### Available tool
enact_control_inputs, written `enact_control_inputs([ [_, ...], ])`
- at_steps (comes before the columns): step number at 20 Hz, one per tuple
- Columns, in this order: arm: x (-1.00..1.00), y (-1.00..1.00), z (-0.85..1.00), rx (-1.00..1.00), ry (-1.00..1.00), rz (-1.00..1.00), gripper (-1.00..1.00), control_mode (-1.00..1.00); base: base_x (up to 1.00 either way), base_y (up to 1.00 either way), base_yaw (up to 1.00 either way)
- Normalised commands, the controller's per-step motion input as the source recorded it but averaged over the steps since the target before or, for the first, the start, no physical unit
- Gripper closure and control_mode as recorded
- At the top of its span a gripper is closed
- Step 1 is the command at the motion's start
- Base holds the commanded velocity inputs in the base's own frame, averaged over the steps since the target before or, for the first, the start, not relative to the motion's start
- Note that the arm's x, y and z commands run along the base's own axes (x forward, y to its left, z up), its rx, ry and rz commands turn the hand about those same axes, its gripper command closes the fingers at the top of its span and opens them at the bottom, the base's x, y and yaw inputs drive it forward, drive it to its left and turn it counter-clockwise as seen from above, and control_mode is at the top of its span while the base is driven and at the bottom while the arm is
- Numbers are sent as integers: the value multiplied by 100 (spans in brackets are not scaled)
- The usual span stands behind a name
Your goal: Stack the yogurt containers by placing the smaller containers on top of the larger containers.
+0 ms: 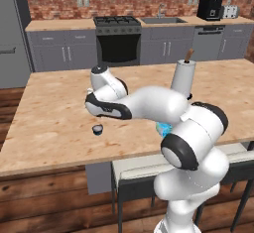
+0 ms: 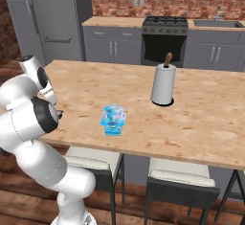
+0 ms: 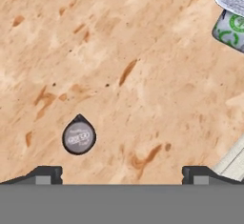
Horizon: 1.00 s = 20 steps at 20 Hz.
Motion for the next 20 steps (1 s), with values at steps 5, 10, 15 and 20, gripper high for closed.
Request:
enact_control_inputs([
  [5,1,0,-3,0,0,0,-100,-100,0,0,0],
  [10,0,0,0,0,0,0,-100,-100,0,0,0],
  [15,0,0,-10,2,0,1,-100,-100,0,0,0],
  [20,0,0,-17,2,0,3,-100,-100,0,0,0],
])
